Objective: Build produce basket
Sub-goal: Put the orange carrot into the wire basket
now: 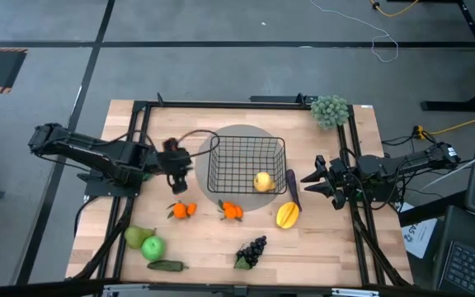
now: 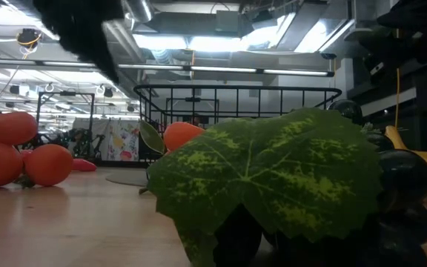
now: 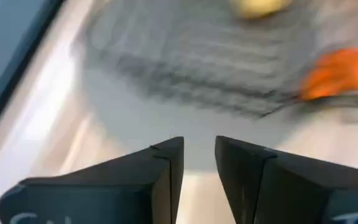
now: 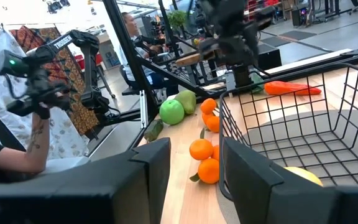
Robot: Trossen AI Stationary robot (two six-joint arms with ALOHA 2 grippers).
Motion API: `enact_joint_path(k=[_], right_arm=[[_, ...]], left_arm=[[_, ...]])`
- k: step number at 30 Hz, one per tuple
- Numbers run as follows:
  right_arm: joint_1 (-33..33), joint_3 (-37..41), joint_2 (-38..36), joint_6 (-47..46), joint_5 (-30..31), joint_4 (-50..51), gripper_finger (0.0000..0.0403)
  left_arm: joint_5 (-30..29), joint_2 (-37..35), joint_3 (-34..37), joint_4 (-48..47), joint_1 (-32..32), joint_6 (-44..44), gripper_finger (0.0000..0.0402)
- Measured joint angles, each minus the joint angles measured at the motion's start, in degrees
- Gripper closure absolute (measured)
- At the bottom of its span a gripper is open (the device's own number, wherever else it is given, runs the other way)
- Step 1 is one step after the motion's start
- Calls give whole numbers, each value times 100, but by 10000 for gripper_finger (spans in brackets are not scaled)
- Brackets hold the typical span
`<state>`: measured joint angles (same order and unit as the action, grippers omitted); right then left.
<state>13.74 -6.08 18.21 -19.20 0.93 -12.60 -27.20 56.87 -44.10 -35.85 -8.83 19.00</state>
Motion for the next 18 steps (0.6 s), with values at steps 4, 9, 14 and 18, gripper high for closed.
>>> enact_joint_path(k=[4,9,14,18], right_arm=[[0,0,1,-2,2,0,263],[0,0,-2,-2,2,0,263],[0,-2,1,-4,2,0,263],[2,-3,1,-4,2,0,263]], left_arm=[[-883,32,0,-760,18,2130,321],[-1234,84,0,-1259,220,2966,321],[-1253,165,53,-1580,507,3360,321],[-1247,313,371,-1607,808,3452,321]])
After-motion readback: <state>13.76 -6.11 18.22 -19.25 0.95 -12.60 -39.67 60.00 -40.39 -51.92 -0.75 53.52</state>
